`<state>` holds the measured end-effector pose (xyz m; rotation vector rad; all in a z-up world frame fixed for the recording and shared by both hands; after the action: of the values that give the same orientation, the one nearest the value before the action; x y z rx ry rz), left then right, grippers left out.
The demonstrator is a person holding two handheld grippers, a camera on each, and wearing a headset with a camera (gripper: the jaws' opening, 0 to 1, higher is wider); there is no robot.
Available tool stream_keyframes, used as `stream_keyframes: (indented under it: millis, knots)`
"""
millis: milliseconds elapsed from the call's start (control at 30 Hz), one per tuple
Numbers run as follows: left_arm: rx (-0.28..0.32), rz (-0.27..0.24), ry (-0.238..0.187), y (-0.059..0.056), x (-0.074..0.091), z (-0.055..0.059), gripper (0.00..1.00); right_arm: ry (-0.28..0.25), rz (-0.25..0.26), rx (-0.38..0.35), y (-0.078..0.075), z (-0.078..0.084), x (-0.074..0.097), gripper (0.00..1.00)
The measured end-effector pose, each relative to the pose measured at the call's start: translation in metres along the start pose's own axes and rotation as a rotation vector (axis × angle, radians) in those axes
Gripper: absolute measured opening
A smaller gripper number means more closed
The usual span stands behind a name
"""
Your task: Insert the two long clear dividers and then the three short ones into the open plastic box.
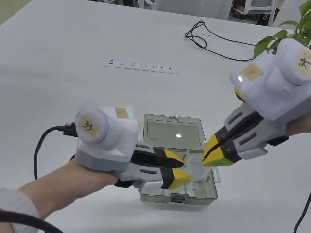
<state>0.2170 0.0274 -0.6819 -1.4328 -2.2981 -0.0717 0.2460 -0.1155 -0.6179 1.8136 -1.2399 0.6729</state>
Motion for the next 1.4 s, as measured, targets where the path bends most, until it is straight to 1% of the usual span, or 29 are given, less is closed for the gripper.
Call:
stream_keyframes:
  millis: [33,100,133,167,233,267,300,333,367,400,433,500,533,567,600,633,667,733,800,900,967,1100,1167,1300,1367,1400]
  knots:
    - [-0.002,-0.011,0.0,0.001,0.001,0.001,0.2,0.007,0.003,-0.01,-0.001,0.002,0.001,0.02]
    - [0.009,-0.035,0.011,0.004,0.003,0.004,0.28,0.026,0.035,-0.028,-0.006,0.009,0.005,0.02]
    - [0.007,-0.053,0.014,0.006,0.005,0.005,0.34,0.04,0.036,-0.032,-0.007,0.012,0.004,0.02]
    - [0.01,-0.06,0.021,0.007,0.005,0.006,0.38,0.049,0.051,-0.036,-0.008,0.014,0.005,0.02]
    - [0.015,-0.082,0.024,0.009,0.007,0.008,0.47,0.071,0.053,-0.048,-0.011,0.021,0.002,0.02]
    - [0.02,-0.093,0.03,0.01,0.008,0.009,0.51,0.086,0.066,-0.047,-0.013,0.023,0.002,0.02]
    - [0.028,-0.113,0.034,0.012,0.009,0.011,0.58,0.094,0.067,-0.05,-0.014,0.024,0.001,0.02]
    - [0.027,-0.133,0.034,0.014,0.01,0.012,0.63,0.102,0.072,-0.049,-0.016,0.025,0.0,0.02]
    - [0.032,-0.149,0.042,0.015,0.011,0.013,0.68,0.113,0.079,-0.053,-0.017,0.027,0.0,0.02]
    - [0.037,-0.161,0.052,0.016,0.011,0.015,0.74,0.128,0.081,-0.049,-0.021,0.029,-0.001,0.02]
    - [0.037,-0.172,0.051,0.017,0.012,0.016,0.8,0.137,0.085,-0.051,-0.024,0.032,-0.003,0.02]
    - [0.05,-0.211,0.064,0.019,0.014,0.02,0.92,0.156,0.089,-0.057,-0.026,0.034,-0.005,0.02]
    - [0.056,-0.242,0.072,0.022,0.016,0.022,0.99,0.166,0.094,-0.054,-0.026,0.035,-0.006,0.02]
    - [0.053,-0.276,0.088,0.025,0.019,0.025,0.99,0.168,0.099,-0.068,-0.028,0.037,-0.008,0.02]
    - [0.046,-0.259,0.079,0.025,0.019,0.025,1.0,0.169,0.094,-0.072,-0.027,0.037,-0.009,0.02]
    - [0.067,-0.268,0.084,0.027,0.021,0.028,1.0,0.169,0.098,-0.073,-0.028,0.038,-0.011,0.02]
    - [0.07,-0.269,0.08,0.028,0.023,0.029,1.0,0.173,0.095,-0.082,-0.028,0.039,-0.012,0.02]
    - [0.074,-0.274,0.086,0.027,0.025,0.031,1.0,0.184,0.097,-0.074,-0.029,0.039,-0.015,0.02]
    - [0.076,-0.278,0.084,0.027,0.027,0.032,1.0,0.185,0.091,-0.082,-0.031,0.04,-0.017,0.02]
    - [0.087,-0.281,0.079,0.027,0.027,0.033,1.0,0.183,0.087,-0.086,-0.032,0.039,-0.019,0.02]
    - [0.088,-0.281,0.081,0.026,0.027,0.034,1.0,0.192,0.081,-0.087,-0.036,0.042,-0.02,0.02]
    - [0.095,-0.279,0.081,0.025,0.028,0.036,1.0,0.203,0.078,-0.087,-0.037,0.043,-0.023,0.02]
    - [0.101,-0.279,0.079,0.025,0.028,0.037,0.99,0.197,0.077,-0.089,-0.038,0.043,-0.023,0.02]
    - [0.103,-0.278,0.086,0.024,0.028,0.039,0.98,0.199,0.067,-0.094,-0.038,0.044,-0.026,0.02]
    - [0.109,-0.281,0.082,0.025,0.029,0.039,0.97,0.205,0.069,-0.086,-0.04,0.046,-0.026,0.02]
    - [0.109,-0.282,0.083,0.025,0.029,0.039,0.97,0.203,0.063,-0.094,-0.04,0.046,-0.027,0.02]
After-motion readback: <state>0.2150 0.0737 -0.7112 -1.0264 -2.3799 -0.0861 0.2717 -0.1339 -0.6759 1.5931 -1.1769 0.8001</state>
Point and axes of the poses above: the centre of the closed fingertips' face, and the gripper's own axes: x roughly backward along the fingers, y roughly to its left, z roughly out of its underside, the point moved 9 cm from there along x, roughly backward along the fingers, and after that the axes turned 15 degrees about -z, right-handed, at the moved point
